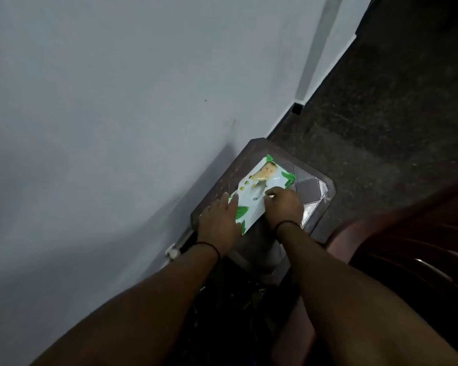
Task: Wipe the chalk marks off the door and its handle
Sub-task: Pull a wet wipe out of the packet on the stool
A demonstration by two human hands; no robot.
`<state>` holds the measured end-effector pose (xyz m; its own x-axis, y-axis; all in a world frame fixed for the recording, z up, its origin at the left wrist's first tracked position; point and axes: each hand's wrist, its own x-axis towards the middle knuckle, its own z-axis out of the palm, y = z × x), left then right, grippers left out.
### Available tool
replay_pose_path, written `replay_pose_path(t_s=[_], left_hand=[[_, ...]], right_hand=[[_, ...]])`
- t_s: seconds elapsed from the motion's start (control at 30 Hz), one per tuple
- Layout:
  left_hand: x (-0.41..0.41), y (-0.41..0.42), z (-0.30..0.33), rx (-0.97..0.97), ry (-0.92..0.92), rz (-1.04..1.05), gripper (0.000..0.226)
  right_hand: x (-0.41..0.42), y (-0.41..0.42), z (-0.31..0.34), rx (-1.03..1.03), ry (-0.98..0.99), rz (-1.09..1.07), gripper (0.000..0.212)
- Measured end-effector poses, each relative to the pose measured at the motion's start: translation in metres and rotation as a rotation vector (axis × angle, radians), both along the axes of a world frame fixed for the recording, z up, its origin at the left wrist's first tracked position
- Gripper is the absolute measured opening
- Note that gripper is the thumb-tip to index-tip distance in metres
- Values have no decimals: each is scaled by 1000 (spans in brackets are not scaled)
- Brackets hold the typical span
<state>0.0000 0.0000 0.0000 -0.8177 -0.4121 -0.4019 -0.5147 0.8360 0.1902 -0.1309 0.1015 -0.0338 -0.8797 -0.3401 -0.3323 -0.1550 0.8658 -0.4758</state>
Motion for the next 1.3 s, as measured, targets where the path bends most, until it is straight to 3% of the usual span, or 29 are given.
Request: replay_pose_path(t_s=[0.27,0.5,0.63,0.77,0.9,1.03,1.17,1.23,1.3], left_hand=[[2,17,-43,-145,-74,-151,55],[5,21,-54,-156,-124,-137,60],[2,19,-51,-147,-138,-115,60],[-2,12,-46,-149,-149,-102,58],[-7,6,-36,-83,-137,-72,51],[-20,-1,-17,84,5,103,37],[-38,-9,8,457,369,596,27],[-43,-16,17,578,376,747,37],[-40,-22,21,660,354,792,26]], right_hand=[[-18,-20,-23,262,243,498,25],[-20,-42,-28,359,188,476,17],[-19,-47,-25,220,49,320,19],[-19,-35,-19,-238,-247,-99,14],[-24,-29,-7,-457,-274,-342,11],[-23,-28,5,-516,-388,-354,17],[-11,-29,20,-591,-471,-275,15],[-6,-30,30,-622,-530,-299,18],[-2,-33,40,-628,-580,-331,17]])
